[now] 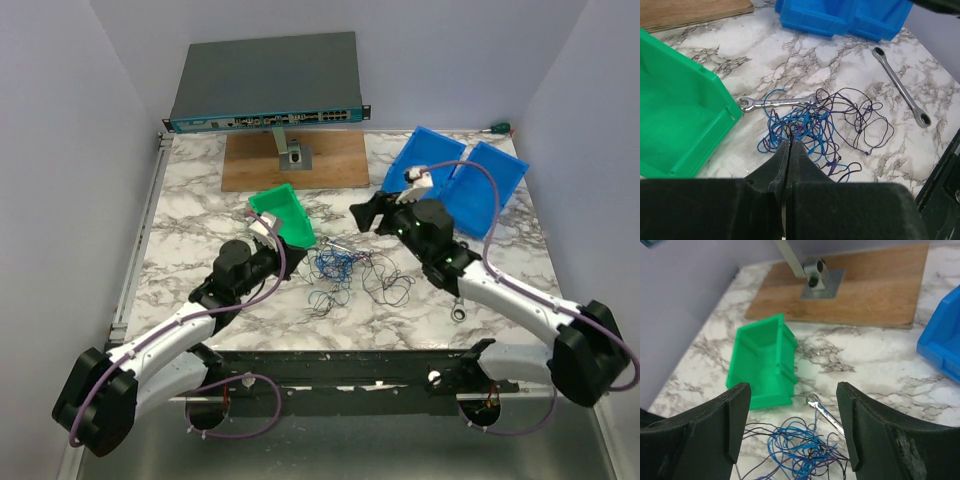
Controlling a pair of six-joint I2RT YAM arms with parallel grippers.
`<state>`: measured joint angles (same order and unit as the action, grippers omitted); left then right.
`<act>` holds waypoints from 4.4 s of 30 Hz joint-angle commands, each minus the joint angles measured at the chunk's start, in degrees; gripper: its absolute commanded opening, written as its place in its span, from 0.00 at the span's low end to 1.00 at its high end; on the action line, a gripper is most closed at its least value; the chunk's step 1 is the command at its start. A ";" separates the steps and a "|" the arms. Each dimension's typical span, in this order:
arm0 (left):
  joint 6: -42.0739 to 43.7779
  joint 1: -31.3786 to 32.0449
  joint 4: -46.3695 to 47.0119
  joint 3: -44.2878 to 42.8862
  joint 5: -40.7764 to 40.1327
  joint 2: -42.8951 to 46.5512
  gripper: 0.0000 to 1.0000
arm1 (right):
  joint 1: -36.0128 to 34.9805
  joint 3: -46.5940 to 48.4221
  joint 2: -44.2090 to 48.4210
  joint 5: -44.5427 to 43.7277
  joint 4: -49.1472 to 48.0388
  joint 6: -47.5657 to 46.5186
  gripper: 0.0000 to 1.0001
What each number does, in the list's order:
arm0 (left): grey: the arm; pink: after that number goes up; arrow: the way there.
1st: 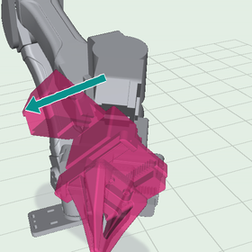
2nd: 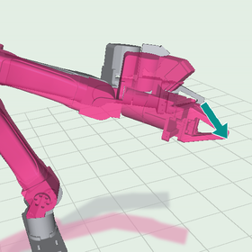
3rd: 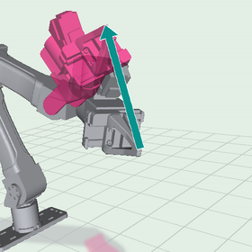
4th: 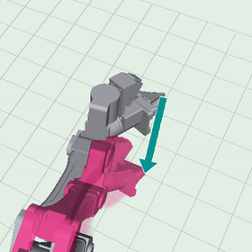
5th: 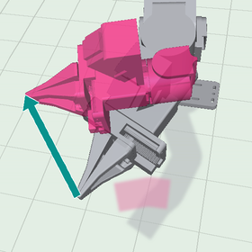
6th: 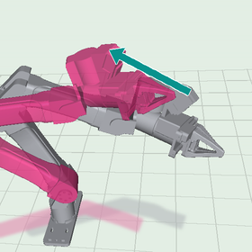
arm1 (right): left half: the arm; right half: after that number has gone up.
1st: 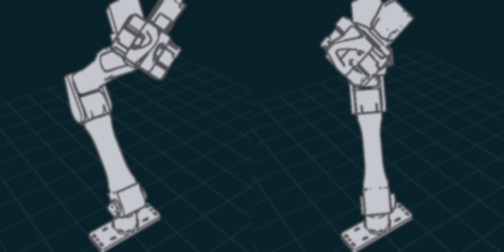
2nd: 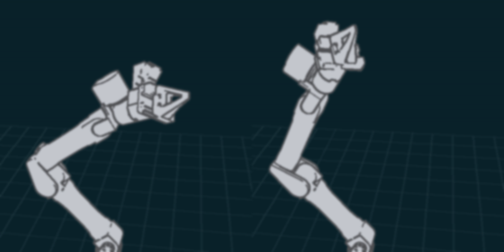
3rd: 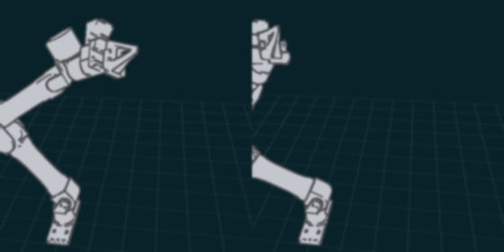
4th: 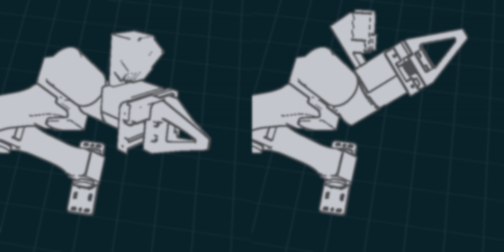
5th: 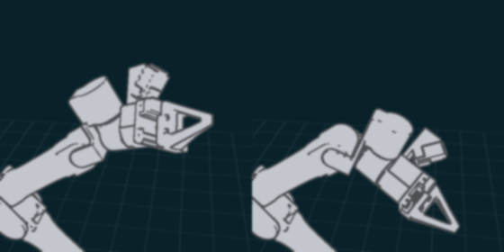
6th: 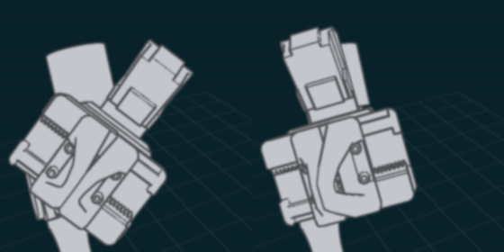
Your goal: Untangle the cables
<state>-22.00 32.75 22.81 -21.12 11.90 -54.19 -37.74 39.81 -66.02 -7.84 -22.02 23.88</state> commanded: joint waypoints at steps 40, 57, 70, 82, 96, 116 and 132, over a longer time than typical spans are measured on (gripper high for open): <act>-1.03 0.52 2.54 -1.13 6.52 0.74 0.74 | 0.47 -2.88 -11.29 15.90 5.40 -4.07 0.05; -5.61 -3.35 6.98 -4.28 20.33 -10.79 0.80 | 0.38 -8.86 -2.13 23.52 -1.18 -5.48 0.01; -4.72 0.11 5.63 -9.58 22.00 -18.49 0.79 | -1.01 -6.50 -6.38 23.68 -1.94 -3.52 0.01; -7.58 -0.96 8.07 -2.19 11.21 -6.42 0.83 | -1.11 -5.94 -5.67 19.66 0.58 -4.60 0.01; -6.87 0.13 2.02 -11.54 20.32 -19.54 0.81 | -2.42 -4.24 -7.04 17.44 2.92 -5.60 0.01; -1.57 2.05 -7.08 -17.43 20.80 -24.87 0.00 | -3.85 -3.14 -7.66 16.43 6.66 -5.51 0.21; -2.75 2.05 6.08 -10.16 28.31 -16.06 0.00 | -9.07 -3.80 -19.49 1.58 2.54 -3.94 0.61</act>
<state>-23.07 33.21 16.45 -32.01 31.07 -76.79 -46.41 35.29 -81.91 3.73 -20.73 19.22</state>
